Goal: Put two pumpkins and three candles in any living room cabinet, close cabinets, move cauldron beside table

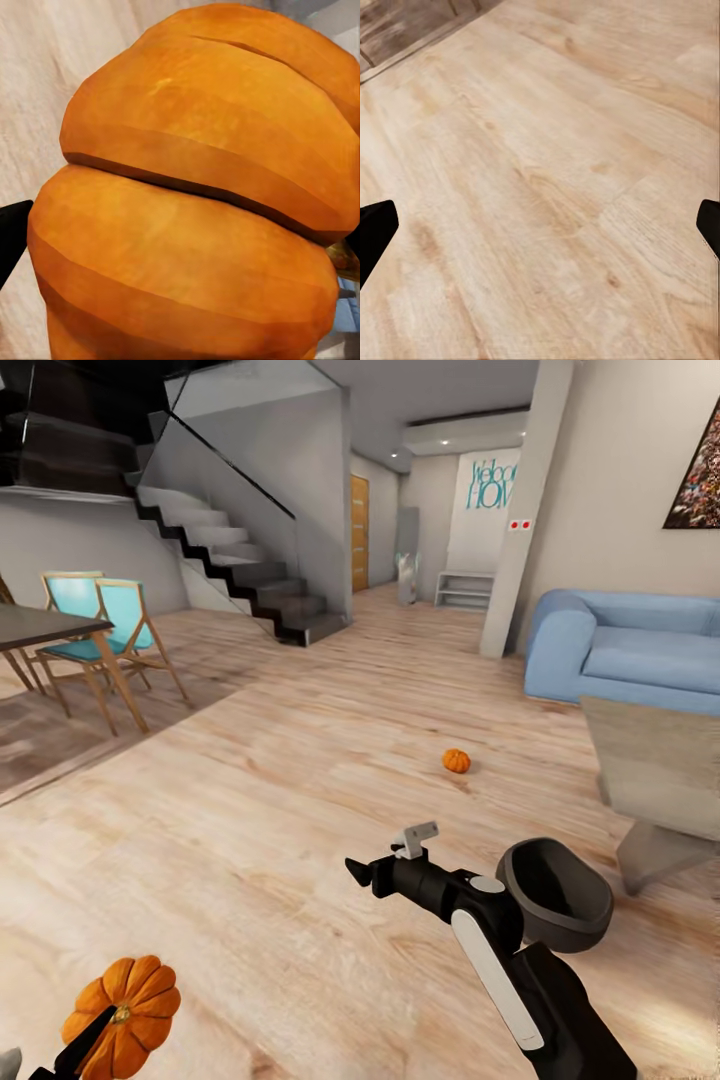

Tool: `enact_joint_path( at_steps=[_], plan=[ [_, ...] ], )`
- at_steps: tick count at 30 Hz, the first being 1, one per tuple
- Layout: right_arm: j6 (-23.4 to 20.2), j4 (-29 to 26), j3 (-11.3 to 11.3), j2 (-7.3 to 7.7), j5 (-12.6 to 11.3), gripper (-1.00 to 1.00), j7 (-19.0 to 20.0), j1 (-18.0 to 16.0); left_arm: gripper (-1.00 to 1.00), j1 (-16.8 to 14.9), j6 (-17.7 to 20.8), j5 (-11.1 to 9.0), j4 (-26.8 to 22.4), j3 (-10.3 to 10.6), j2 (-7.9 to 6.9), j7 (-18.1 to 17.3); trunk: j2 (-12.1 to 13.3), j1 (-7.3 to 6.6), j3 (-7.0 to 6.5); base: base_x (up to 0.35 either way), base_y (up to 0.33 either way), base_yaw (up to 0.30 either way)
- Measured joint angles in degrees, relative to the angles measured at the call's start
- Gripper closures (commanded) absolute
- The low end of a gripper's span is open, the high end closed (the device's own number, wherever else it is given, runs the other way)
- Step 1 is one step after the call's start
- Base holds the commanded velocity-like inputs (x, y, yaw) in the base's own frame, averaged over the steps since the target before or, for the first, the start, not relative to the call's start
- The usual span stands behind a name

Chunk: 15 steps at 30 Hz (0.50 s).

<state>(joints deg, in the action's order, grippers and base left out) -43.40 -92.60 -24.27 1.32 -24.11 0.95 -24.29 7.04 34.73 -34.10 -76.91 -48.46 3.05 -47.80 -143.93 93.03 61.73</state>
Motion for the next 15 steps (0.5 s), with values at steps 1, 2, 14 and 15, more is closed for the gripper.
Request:
enact_joint_path(
  at_steps=[1, 2, 14, 15],
  plan=[
    [-0.02, 0.00, 0.00, -0.21, -0.01, -1.00, 0.00, 0.00, 1.00, 0.00, 0.01, -0.02, -0.02, 0.03, -0.04, 0.02, 0.00, 0.00, 0.00, 0.214, 0.246, -0.300],
    [-0.03, 0.00, -0.01, -0.23, 0.00, -1.00, 0.00, 0.00, 1.00, 0.00, 0.01, -0.01, -0.01, 0.04, -0.05, 0.03, 0.00, 0.00, 0.00, 0.215, 0.246, -0.300],
    [0.07, 0.00, -0.28, -0.09, 0.00, -1.00, 0.00, 0.03, 1.00, 0.00, 0.01, -0.01, -0.02, 0.08, -0.16, 0.03, 0.00, 0.00, 0.00, 0.208, 0.248, -0.300],
    [0.07, 0.00, -0.28, -0.06, 0.00, -1.00, 0.00, 0.02, 1.00, 0.00, 0.01, -0.01, -0.03, 0.08, -0.17, 0.03, 0.00, 0.00, 0.00, 0.197, 0.253, -0.300]
  ],
)
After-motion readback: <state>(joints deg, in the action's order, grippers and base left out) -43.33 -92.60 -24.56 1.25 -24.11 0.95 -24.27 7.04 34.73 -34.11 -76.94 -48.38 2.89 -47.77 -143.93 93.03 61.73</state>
